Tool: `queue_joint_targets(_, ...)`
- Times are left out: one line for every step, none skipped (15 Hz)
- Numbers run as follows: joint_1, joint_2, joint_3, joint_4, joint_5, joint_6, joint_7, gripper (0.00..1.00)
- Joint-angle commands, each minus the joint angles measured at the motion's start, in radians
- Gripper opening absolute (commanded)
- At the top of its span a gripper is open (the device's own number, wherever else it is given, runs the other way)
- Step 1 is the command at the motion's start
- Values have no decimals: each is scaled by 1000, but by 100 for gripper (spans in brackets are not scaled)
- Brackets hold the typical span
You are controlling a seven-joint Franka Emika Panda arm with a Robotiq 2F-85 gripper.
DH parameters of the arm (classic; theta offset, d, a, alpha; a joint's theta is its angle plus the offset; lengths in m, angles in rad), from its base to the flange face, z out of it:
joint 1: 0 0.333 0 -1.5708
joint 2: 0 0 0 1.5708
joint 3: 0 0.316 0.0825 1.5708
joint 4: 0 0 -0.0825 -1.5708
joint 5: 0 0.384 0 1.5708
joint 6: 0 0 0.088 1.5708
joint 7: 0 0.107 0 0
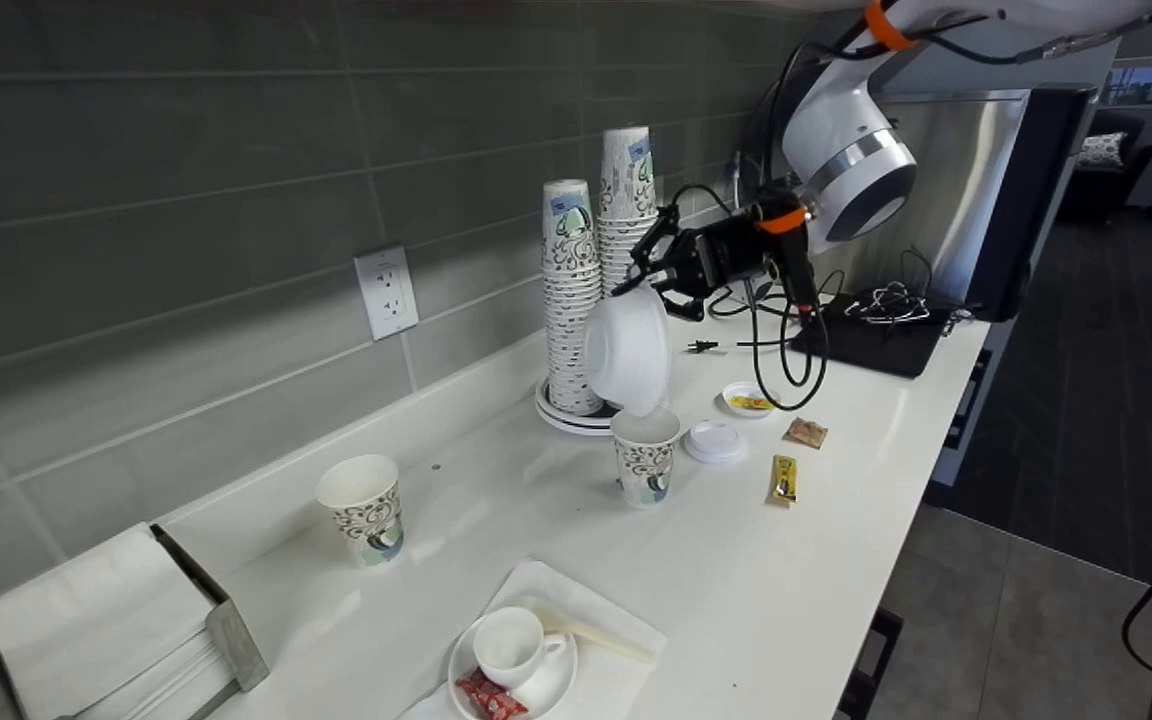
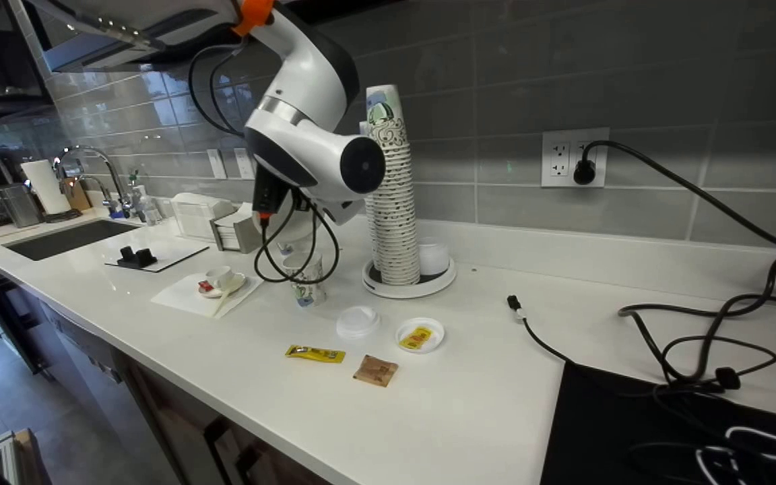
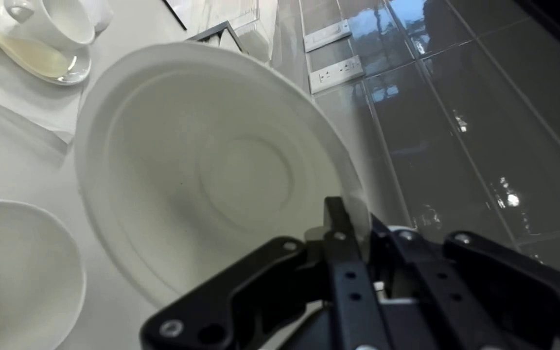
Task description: Lift the white bowl, pour its content in the cup and the move it forward
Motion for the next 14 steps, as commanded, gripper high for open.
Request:
queue_joint_targets(-19,28,-10,24,48,-76,-11,1)
queue_joint_targets(-22,33,-15,25,57,-88,-12,1)
queue_joint_targets(-26,37,-19,27,66,-99,-15,1)
queue_joint_targets(-30,41,-21,28,75,-110,-16,1)
queue_joint_targets(-33,46,-24,29,84,-120,-16,1)
queue_joint_targets(-36,52,-25,30,98,-133,-19,1)
queue_joint_targets(-41,59,-26,32,115,-155,-19,1)
queue_joint_targets(-48,68,-26,32,129,-186,-16,1)
queue_joint_targets(-52,77,-27,34,140,-212,-11,1)
queue_joint_targets(-51,84,-31,35,148,-218,-15,1)
queue_joint_targets(-53,91,-33,36,154,-234,-15,1)
queue_joint_targets(-55,99,-35,38,159,-247,-13,1)
queue_joint_targets(-51,103,-40,38,160,-239,-19,1)
queue_joint_targets(-48,107,-43,40,155,-235,-30,1)
